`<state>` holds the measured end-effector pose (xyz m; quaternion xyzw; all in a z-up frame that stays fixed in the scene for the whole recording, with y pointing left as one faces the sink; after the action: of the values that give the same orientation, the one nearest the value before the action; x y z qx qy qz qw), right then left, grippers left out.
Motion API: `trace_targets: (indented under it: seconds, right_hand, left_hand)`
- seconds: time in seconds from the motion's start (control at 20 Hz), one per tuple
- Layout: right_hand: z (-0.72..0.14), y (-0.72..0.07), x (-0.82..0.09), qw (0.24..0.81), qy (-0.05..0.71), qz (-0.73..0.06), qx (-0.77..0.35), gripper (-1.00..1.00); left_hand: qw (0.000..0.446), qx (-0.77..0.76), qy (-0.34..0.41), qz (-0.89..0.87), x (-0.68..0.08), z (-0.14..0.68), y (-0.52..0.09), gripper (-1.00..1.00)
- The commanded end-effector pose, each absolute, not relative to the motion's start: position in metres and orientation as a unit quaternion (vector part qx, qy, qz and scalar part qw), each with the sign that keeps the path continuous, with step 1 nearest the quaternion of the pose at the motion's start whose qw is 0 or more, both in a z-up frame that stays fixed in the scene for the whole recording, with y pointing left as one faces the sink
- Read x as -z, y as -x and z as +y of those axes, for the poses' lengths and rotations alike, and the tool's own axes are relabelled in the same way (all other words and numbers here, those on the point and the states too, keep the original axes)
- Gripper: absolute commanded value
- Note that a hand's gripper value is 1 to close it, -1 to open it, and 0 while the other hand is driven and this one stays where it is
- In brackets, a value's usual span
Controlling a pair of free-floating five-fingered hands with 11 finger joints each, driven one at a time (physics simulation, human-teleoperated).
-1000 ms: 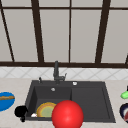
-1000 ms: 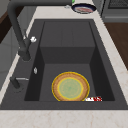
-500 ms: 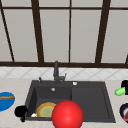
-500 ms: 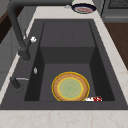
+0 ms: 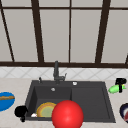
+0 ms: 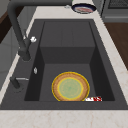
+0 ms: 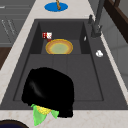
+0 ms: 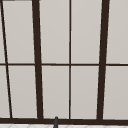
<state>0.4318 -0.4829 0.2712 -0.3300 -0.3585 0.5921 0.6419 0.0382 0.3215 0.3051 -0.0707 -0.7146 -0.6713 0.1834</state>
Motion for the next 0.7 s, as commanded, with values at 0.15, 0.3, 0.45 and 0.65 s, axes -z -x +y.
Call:
trace_targets:
  seconds: [0.15, 0.3, 0.45, 0.65]
  right_hand:
    - [-0.442, -0.432, -0.279, 0.640, 0.364, -0.375, -0.564, 1.00]
    - [-0.424, -0.432, -0.278, 0.634, 0.373, -0.384, -0.558, 1.00]
    - [-0.405, -0.427, -0.277, 0.627, 0.381, -0.398, -0.550, 1.00]
    - [-0.380, -0.419, -0.277, 0.617, 0.396, -0.415, -0.539, 1.00]
  left_hand:
    - [0.183, 0.671, 0.071, -0.715, -0.305, 0.321, -0.038, 0.00]
    - [0.183, 0.671, 0.071, -0.715, -0.305, 0.321, -0.038, 0.00]
    - [0.183, 0.671, 0.071, -0.715, -0.305, 0.321, -0.038, 0.00]
    - [0.183, 0.671, 0.071, -0.715, -0.305, 0.321, -0.038, 0.00]
